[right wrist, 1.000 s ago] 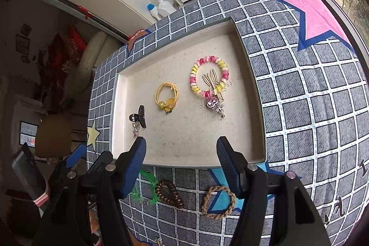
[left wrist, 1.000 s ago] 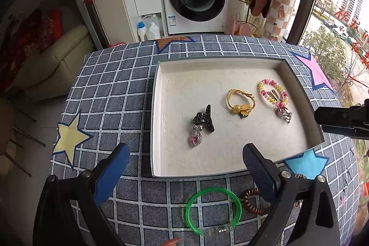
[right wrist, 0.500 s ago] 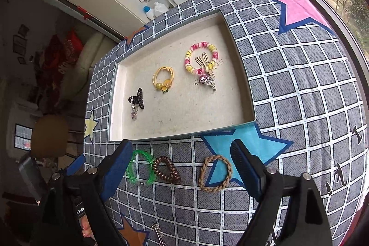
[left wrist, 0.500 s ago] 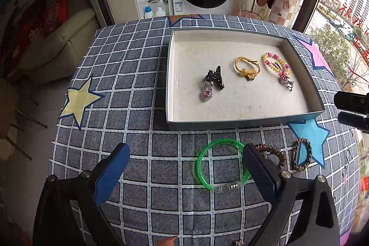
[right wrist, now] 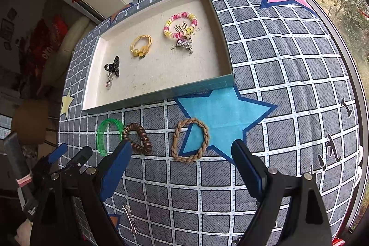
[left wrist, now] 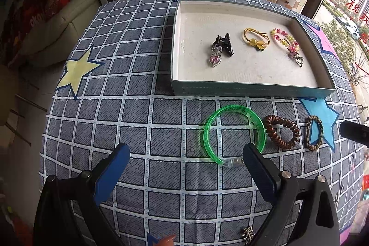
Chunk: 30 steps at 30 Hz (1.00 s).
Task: Organize jewelry
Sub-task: 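Withdraw both tools from the tray toward the green bangle and braided bracelet, then grasp the green bangle with the left tool while the right tool grasps the braided bracelet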
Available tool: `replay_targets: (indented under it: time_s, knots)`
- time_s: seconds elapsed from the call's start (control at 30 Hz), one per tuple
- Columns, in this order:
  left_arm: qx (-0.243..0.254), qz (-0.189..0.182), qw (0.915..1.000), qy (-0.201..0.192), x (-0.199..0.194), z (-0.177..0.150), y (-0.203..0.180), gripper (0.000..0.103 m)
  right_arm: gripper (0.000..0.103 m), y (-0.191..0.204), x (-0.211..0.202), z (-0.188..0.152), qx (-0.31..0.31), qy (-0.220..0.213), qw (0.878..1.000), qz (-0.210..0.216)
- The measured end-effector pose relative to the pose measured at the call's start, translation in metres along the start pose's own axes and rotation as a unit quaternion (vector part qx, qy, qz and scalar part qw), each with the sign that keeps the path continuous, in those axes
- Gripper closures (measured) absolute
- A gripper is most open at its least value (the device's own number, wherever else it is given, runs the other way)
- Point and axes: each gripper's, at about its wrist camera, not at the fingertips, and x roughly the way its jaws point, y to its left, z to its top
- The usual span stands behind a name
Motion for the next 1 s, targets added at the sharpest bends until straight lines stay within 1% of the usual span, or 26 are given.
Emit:
replay_targets:
  time_s: [0.2,0.3,0.37,0.63,0.83,0.93,1.0]
  knots:
    - [-0.021,-0.018,0.9992,0.029,0.016,-0.002,0.011,0.000,0.013,-0.012,0.015,-0.014,0.000,0.036,0.999,-0.033]
    - [-0.031,-0.014,0.9987,0.039,0.023,-0.004,0.015,0.000,0.013,-0.020,0.021,-0.017,0.007,0.049,0.997,-0.051]
    - [-0.035,-0.020,0.9982,0.045,0.026,-0.004,0.017,0.000,0.013,-0.025,0.024,-0.017,0.014,0.054,0.997,-0.062]
    - [-0.037,-0.023,0.9981,0.043,0.034,0.008,0.016,0.000,0.013,-0.033,0.035,-0.008,0.023,0.060,0.995,-0.083]
    - [-0.031,-0.017,0.9985,0.043,0.043,0.020,0.013,0.000,0.013,-0.023,0.042,0.003,-0.012,0.053,0.992,-0.115]
    - [-0.024,-0.017,0.9987,0.042,0.046,0.023,0.009,0.000,0.015,-0.016,0.047,0.004,-0.027,0.055,0.990,-0.128]
    - [-0.020,-0.017,0.9988,0.042,0.049,0.025,0.004,0.000,0.018,-0.011,0.049,0.005,-0.038,0.049,0.988,-0.142]
